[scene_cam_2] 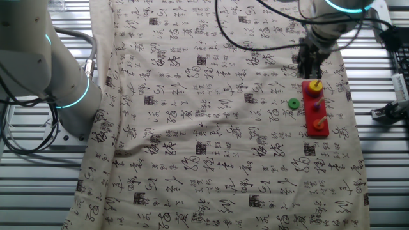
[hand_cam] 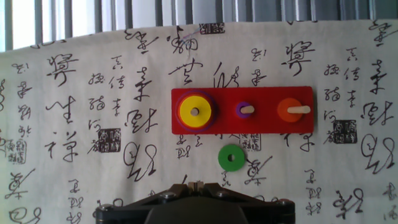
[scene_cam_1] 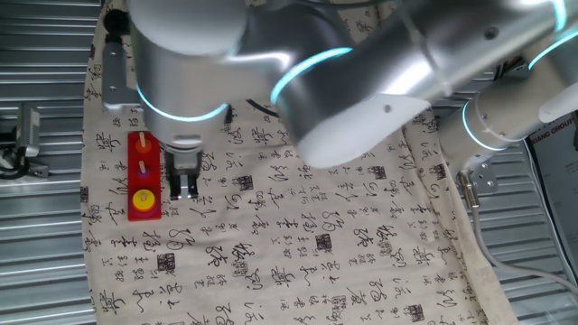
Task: Take out one Hanoi block and throw it aside
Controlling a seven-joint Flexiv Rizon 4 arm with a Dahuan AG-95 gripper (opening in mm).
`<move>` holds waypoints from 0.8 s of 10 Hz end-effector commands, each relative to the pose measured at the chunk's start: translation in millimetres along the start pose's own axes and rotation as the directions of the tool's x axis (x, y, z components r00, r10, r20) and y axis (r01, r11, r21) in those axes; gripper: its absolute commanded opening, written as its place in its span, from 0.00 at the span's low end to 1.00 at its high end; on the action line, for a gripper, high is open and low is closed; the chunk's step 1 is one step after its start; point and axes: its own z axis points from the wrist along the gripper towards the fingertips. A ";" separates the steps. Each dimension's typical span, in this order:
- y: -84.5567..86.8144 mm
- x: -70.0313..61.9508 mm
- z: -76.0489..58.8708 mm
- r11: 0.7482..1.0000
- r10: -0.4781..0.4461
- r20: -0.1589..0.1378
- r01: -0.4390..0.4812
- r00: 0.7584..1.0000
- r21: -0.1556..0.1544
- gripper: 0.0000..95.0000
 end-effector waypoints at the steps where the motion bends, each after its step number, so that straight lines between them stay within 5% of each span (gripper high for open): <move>1: -0.2 -5.9 1.3 1.000 0.002 -0.012 -0.002 1.000 -0.007 0.00; 8: 0.9 -31.2 3.6 1.000 0.003 -0.025 -0.003 1.000 0.000 0.00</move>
